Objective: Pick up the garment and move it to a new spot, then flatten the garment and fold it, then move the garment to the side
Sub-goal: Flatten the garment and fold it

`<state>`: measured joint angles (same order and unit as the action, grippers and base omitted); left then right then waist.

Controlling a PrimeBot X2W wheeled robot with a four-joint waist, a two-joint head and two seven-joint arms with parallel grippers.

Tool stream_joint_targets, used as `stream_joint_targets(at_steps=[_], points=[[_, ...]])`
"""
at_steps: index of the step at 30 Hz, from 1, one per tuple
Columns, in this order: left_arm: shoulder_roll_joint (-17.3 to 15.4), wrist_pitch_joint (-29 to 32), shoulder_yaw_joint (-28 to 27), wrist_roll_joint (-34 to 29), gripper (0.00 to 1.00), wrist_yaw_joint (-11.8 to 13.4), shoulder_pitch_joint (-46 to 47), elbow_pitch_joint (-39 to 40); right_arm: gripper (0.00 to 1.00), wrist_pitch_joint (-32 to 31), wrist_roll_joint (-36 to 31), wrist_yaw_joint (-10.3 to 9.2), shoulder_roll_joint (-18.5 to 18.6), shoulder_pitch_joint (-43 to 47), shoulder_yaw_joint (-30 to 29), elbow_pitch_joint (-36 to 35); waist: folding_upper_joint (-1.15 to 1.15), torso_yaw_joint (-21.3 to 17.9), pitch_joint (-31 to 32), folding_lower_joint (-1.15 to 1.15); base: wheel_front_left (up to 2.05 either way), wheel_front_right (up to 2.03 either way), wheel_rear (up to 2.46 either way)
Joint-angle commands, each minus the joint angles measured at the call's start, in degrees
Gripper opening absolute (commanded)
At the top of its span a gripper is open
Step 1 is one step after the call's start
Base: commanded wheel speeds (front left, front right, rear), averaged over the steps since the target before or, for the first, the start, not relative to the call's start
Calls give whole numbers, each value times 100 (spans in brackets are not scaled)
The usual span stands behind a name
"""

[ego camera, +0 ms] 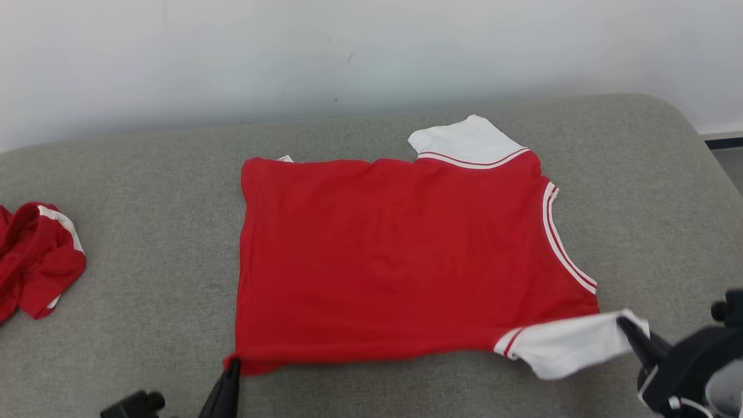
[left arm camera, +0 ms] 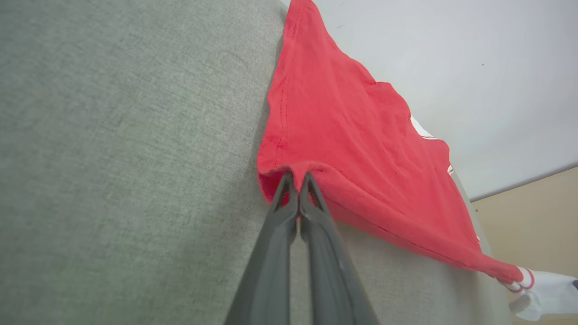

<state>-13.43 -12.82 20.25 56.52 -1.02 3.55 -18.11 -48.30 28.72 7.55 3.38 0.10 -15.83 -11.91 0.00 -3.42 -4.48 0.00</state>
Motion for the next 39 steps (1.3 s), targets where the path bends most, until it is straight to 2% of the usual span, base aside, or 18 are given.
stream_joint_targets(at_steps=[1,14,20,31,39], points=[[-12,25,3,-40,0,26,192,31,0,160,-52,-13,45,-240,37,150,0,11,-37,0,0,0,0],[68,168,200,-426,0,92,1559,-591,0,1411,-58,-13,198,-2095,547,2140,0,125,-483,0,0,0,0],[149,97,212,-563,0,126,1980,-987,0,1872,-139,-13,279,-2628,718,2774,0,170,-677,0,0,0,0],[311,-100,175,-609,0,-67,2384,-1513,0,2564,-143,-13,487,-3308,1005,3633,0,194,-903,0,0,0,0],[359,-151,134,-608,0,-145,2533,-1791,0,2848,-57,-13,501,-3588,1185,4079,0,178,-940,0,0,0,0]])
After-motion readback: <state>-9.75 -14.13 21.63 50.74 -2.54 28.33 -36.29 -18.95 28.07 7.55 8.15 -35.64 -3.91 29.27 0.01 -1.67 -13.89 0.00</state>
